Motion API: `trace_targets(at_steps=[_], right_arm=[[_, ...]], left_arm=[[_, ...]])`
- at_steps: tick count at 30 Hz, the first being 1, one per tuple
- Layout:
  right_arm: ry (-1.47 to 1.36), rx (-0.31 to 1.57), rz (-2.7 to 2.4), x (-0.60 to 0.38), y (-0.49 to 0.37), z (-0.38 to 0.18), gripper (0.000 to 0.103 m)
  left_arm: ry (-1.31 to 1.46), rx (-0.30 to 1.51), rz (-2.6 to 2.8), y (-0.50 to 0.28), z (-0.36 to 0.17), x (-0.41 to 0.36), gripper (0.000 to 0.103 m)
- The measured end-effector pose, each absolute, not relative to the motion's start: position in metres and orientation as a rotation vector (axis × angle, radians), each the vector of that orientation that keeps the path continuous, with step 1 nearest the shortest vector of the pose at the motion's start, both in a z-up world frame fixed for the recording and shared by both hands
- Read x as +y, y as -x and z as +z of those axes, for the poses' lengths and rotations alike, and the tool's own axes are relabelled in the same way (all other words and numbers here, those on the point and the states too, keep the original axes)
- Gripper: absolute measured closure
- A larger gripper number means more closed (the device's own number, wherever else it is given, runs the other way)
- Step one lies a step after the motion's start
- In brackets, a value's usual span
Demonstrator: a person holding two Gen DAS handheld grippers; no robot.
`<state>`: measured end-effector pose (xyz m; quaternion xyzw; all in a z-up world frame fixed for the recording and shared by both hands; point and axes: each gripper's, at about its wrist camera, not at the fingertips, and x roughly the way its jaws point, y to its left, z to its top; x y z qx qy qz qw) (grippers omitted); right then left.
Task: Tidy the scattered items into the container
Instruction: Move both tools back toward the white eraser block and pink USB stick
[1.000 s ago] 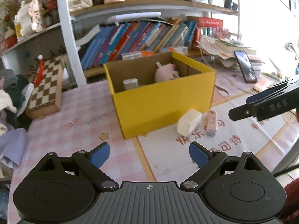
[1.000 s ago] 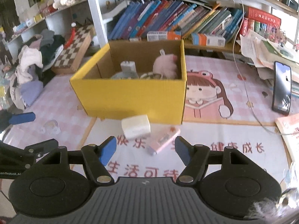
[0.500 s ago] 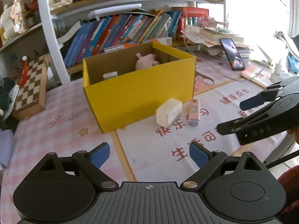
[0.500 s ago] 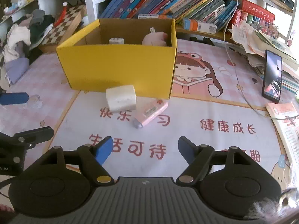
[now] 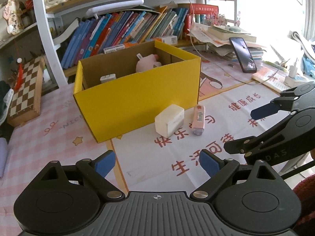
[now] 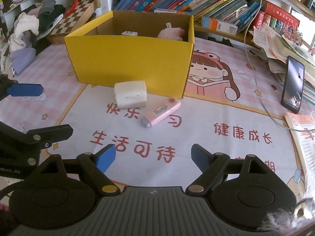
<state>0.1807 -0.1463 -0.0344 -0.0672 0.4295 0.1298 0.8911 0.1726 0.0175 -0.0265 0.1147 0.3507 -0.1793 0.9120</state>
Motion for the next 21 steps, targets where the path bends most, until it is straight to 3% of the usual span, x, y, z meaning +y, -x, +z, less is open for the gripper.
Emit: trace_targets(at_steps=[21], right_arm=[[0.157,0.906,0.300,-0.167,-0.224,-0.040,0.018]], left_arm=[[-0.196,0.770,-0.374,-0.217,-0.038,-0.004,0.010]])
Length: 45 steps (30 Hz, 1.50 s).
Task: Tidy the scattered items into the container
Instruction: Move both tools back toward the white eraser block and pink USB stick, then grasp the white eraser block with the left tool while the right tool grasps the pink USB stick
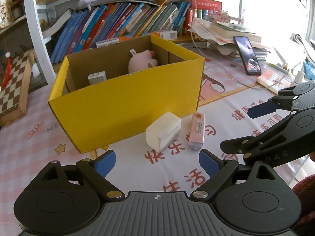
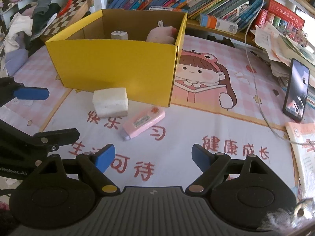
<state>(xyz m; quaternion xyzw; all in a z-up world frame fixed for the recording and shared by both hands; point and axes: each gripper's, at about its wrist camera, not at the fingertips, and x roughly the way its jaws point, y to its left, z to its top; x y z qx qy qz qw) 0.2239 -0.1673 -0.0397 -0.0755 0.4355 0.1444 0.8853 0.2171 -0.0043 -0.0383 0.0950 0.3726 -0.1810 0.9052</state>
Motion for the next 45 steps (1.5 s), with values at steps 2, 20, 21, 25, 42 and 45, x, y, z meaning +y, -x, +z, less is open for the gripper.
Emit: trace_targets(at_steps=[2,20,21,25,42,45], right_arm=[[0.161,0.906,0.307,-0.168,-0.230,-0.040,0.018],[0.133,0.927,0.365,-0.179,-0.277,-0.053,0.019],[0.128,0.926,0.364,-0.180,-0.279,-0.053,0.021],[0.107,0.933,0.365,-0.184,-0.288,-0.054,0.026],[0.096,1.006,0.490,-0.168,-0.302,-0.065,0.046],[0.091,1.014,0.501,-0.165,-0.302,-0.067,0.046]], left_arm=[[-0.188,0.774,-0.370,-0.221,-0.039,-0.005,0.010],[-0.141,0.828,-0.353,-0.257,-0.052,-0.015,0.022],[-0.140,0.831,-0.356,-0.259,-0.053,-0.016,0.024],[-0.143,0.830,-0.366,-0.267,-0.057,-0.021,0.028],[-0.094,0.889,-0.385,-0.277,-0.071,-0.014,0.075],[-0.079,0.900,-0.366,-0.273,-0.069,-0.008,0.077]])
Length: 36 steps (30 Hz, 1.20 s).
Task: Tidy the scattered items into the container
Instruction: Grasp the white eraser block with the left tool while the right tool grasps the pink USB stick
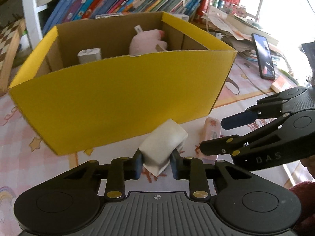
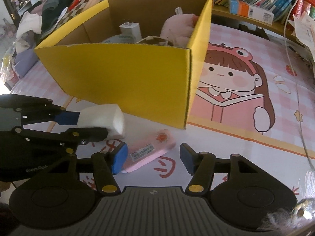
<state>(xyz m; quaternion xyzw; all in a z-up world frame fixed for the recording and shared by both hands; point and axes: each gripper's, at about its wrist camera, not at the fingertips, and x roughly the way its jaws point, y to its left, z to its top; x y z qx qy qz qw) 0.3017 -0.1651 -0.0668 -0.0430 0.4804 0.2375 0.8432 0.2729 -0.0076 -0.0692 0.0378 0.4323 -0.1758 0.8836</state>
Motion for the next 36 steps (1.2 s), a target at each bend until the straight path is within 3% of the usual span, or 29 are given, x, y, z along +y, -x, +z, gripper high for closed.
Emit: trace_targets(at_steps=[11,16,21,36], right_arm=[[0.128,1.026,0.509,-0.142,-0.300,-0.072,0.048],[0.173,1.007,0.525,-0.131,-0.295,-0.072,0.068],[0.164,1.011,0.532,-0.129,-0.292,-0.071,0.078],[0.145,0.970,0.497,-0.129,-0.275,-0.055,0.079]], left_arm=[[-0.027,0.909,-0.246,-0.250,-0.063,0.025,0.079],[-0.007,0.901,-0.211,-0.243,-0.059,0.037,0.080],[-0.007,0.890,-0.216,-0.240,-0.056,0.041,0.080],[-0.011,0.859,-0.297,-0.233,-0.053,0.043,0.080]])
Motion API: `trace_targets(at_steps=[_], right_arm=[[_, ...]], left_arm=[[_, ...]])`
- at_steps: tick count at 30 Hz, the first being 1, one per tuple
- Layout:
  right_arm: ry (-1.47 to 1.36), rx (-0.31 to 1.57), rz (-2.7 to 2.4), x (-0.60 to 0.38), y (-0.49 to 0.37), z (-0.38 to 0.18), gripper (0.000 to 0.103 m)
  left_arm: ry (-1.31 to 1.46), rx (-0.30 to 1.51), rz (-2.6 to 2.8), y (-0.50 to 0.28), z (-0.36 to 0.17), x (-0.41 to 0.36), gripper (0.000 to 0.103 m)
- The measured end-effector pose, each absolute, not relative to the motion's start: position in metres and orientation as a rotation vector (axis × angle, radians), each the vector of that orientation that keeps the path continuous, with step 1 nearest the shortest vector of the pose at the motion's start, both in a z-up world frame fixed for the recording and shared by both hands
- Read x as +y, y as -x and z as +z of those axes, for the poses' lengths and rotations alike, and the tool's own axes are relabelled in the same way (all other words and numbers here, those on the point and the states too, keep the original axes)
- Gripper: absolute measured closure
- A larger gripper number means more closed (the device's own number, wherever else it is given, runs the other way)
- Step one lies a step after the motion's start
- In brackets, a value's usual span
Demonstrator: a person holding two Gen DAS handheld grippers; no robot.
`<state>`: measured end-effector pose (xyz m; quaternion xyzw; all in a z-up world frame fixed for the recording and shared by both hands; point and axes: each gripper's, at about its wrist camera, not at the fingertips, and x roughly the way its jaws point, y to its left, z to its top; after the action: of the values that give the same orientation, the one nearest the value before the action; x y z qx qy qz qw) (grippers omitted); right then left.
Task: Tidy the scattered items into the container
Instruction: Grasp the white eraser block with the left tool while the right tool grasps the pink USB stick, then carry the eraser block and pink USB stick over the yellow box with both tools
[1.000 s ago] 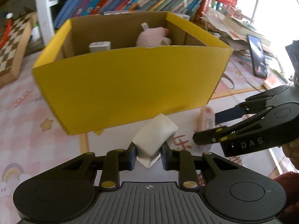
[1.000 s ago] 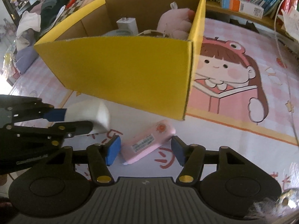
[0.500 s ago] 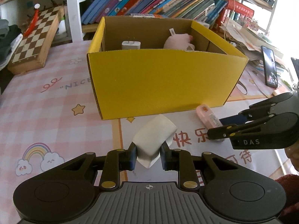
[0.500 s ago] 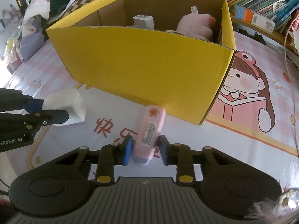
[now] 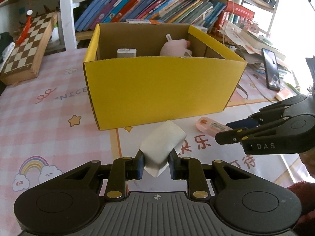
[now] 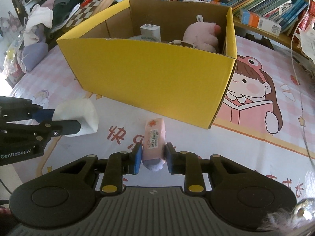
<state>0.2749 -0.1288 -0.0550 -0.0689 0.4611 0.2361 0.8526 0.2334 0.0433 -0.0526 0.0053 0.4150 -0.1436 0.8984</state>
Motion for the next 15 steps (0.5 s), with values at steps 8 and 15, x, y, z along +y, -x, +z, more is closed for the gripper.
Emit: trace_targets(at_steps=[8,15], right_arm=[[0.160,0.925,0.508,-0.124,-0.265,-0.041,0.079],[0.148,0.804,0.550,-0.120,-0.254,-0.006,0.079]], left_arm=[[-0.029,0.810,-0.342,-0.230,-0.040,0.045,0.080],[-0.052,0.692,-0.396,-0.222,-0.010,0.044,0.080]])
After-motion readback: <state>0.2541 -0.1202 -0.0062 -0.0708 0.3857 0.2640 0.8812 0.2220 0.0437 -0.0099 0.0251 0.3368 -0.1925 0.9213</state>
